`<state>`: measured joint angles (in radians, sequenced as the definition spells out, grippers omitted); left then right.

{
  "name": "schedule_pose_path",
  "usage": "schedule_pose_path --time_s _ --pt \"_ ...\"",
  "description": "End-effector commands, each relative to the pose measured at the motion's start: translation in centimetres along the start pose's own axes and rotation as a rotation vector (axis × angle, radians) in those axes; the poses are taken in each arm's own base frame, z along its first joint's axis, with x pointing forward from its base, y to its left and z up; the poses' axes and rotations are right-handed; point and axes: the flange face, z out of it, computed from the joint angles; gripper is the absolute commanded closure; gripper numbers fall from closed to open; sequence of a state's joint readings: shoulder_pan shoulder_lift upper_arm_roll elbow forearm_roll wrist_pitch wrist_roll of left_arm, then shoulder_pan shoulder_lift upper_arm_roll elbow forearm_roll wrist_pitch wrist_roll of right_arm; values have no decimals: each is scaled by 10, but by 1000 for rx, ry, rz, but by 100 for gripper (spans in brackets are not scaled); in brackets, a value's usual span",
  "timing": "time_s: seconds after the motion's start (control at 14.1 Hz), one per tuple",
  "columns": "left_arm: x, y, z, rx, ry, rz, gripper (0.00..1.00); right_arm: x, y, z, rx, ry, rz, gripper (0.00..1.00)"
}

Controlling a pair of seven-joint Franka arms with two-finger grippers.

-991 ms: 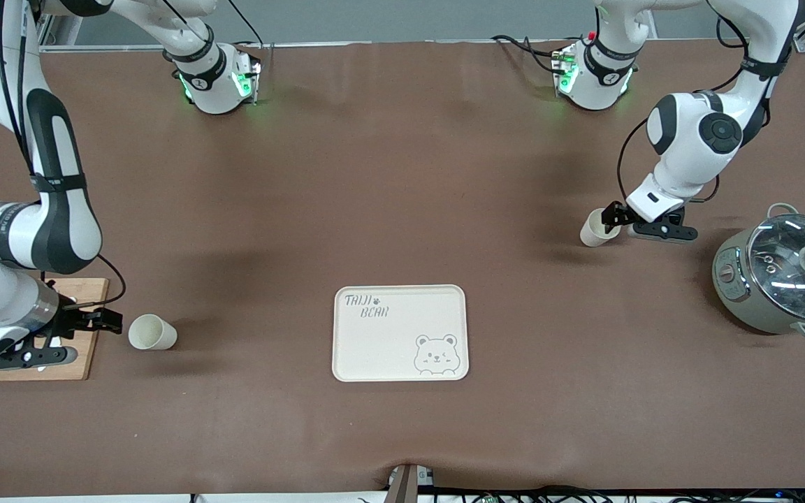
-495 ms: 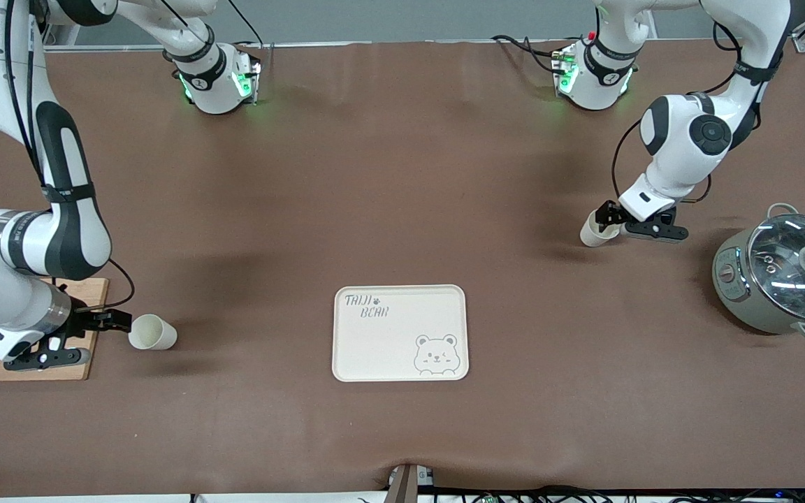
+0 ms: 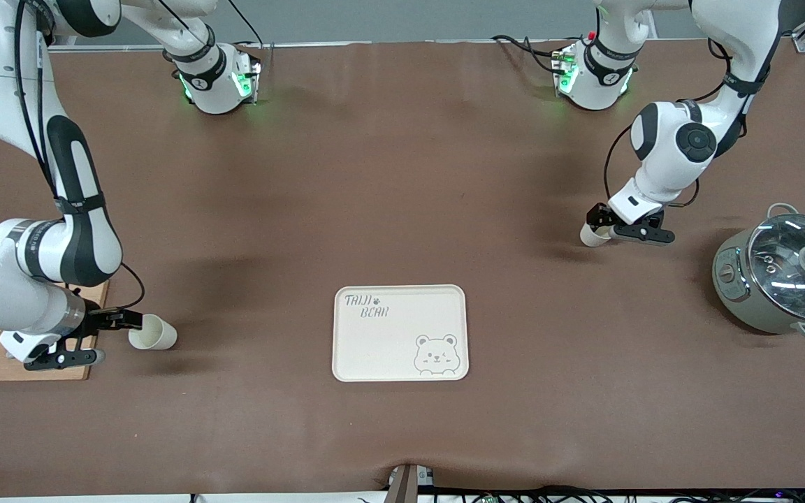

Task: Place white IKEA cup upright on tray with both arms
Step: 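Close the right gripper on its cup while the left gripper carries cup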

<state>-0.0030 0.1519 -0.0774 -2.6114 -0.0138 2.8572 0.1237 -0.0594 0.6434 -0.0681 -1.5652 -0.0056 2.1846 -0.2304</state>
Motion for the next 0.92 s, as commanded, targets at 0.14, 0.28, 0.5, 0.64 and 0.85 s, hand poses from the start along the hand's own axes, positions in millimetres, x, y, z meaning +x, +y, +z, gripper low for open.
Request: schedule_pose_path --time_s 0.14,0.28,0.5,0.64,0.85 --pt "-1 1 -2 6 13 5 0 4 -2 12 20 -4 -1 0" --pt "-1 1 -1 5 11 5 0 7 -7 17 16 7 -7 0" --pt "0 1 -2 6 14 4 24 10 -10 27 13 20 -7 0" --pt "-2 1 2 4 9 10 100 12 -9 32 8 33 -6 0" --pt "-2 1 7 2 7 -9 100 14 -9 39 4 51 -6 0"
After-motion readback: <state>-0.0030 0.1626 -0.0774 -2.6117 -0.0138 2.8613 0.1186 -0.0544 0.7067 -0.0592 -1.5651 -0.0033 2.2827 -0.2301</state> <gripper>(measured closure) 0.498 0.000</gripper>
